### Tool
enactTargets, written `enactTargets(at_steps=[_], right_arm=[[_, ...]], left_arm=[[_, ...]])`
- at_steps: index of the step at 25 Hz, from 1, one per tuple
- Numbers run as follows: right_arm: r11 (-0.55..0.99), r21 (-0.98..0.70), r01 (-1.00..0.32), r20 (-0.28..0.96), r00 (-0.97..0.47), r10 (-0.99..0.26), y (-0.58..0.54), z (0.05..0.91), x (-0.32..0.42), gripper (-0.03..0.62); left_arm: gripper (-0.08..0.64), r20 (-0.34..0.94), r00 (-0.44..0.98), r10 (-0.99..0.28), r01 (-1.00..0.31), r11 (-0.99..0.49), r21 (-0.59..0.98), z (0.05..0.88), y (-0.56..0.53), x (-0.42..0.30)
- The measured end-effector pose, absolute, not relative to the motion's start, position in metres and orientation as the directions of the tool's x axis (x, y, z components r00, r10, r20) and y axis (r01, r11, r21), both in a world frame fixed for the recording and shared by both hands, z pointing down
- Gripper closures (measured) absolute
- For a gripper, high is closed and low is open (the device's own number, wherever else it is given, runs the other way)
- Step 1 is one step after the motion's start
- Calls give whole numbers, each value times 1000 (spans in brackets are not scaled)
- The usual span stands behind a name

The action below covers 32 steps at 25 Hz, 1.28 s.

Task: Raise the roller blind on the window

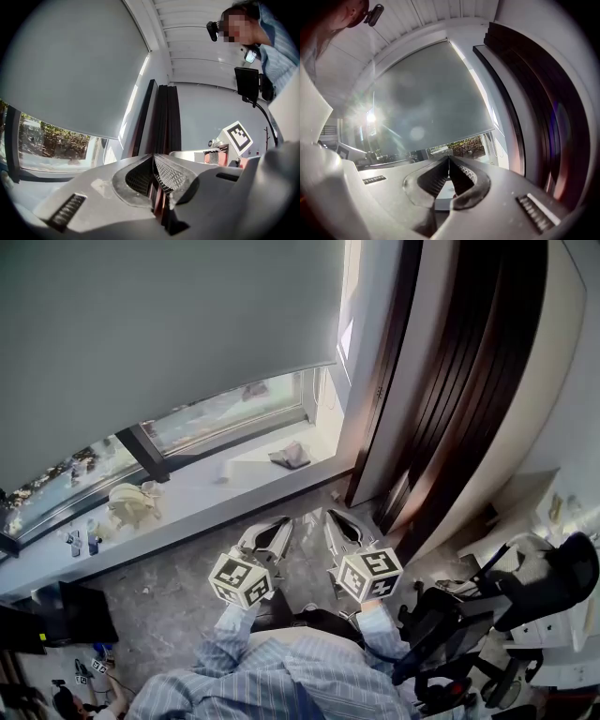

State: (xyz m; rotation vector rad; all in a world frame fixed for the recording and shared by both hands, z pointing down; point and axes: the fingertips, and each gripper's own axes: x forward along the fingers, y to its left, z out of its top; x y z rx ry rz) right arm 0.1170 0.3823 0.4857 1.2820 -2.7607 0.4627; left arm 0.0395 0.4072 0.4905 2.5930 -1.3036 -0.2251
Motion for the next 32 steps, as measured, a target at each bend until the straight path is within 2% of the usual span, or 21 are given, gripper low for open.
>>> enactTargets(at_steps=[17,23,32], right_arm=[[597,-202,-777,214,-630,-747,326,504,123,585],[573,-176,-801,243,-599,-763,252,509,109,586],[477,-234,-847,201,-522,-829,111,487,66,584]], left_arm=[[551,-8,616,-788,-742,-583,330,500,349,44],[551,-1,625,-781,-733,-588,341,502,271,26],[551,-14,703,-711,-679,-676,288,470,122,-18]])
